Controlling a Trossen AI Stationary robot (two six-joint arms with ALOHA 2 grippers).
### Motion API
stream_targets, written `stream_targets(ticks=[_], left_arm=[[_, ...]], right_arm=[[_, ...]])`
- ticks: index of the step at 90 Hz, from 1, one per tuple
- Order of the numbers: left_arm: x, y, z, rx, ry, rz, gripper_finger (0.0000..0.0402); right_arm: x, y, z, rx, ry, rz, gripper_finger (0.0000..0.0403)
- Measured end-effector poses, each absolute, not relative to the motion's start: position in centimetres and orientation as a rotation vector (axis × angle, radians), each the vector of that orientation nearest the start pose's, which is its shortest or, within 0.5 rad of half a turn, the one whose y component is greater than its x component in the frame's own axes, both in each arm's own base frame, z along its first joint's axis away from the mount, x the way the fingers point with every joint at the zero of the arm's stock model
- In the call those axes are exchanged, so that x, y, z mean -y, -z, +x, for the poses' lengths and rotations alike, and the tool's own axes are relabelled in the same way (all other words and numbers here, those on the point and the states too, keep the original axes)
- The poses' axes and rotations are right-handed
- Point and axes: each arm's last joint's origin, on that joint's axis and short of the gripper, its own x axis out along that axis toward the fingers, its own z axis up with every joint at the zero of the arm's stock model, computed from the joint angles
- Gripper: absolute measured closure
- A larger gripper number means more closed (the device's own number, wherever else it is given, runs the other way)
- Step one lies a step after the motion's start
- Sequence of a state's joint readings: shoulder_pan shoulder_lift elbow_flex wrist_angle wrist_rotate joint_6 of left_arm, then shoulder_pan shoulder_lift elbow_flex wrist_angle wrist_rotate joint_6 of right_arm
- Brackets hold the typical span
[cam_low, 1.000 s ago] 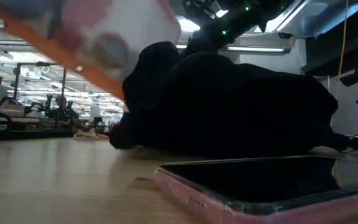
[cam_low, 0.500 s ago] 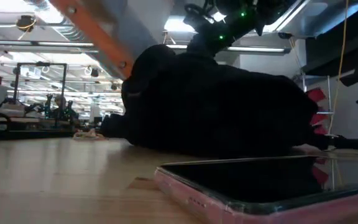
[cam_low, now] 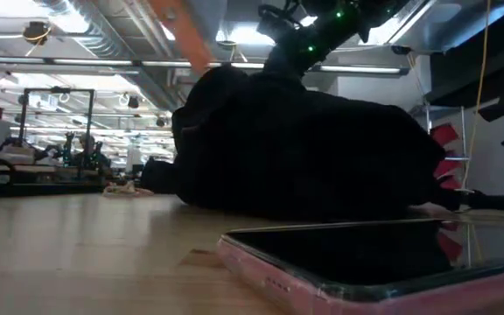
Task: Unpack backpack
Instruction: Put the transparent white zip bag into the black backpack
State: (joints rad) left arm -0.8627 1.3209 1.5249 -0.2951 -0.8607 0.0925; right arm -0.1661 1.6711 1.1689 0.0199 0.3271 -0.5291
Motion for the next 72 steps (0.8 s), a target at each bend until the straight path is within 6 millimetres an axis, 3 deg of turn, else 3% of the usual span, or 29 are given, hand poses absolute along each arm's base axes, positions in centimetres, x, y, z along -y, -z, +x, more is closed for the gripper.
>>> stream_targets(ticks=[13, 32, 41, 60, 72], left_arm=[[19.2, -45.4, 20.0, -0.075, -0.014, 0.225, 0.0401], [18.8, -44.0, 22.2, -0.136, -0.079, 0.290, 0.0401], [18.4, -43.5, 23.0, -0.165, -0.106, 0.313, 0.0401], [18.2, -43.1, 23.4, -0.187, -0.124, 0.328, 0.0401], [18.1, -43.1, 23.4, -0.192, -0.134, 0.341, 0.0401]], right_arm=[[7.2, -26.4, 36.9, -0.631, 0.408, -0.584, 0.0224], [5.1, -27.1, 37.1, -0.694, 0.398, -0.634, 0.0218], [4.2, -27.6, 37.1, -0.722, 0.352, -0.609, 0.0187], [2.8, -29.6, 37.3, -0.740, 0.269, -0.649, 0.0085], [2.4, -31.5, 37.4, -0.723, 0.200, -0.623, 0.0055]])
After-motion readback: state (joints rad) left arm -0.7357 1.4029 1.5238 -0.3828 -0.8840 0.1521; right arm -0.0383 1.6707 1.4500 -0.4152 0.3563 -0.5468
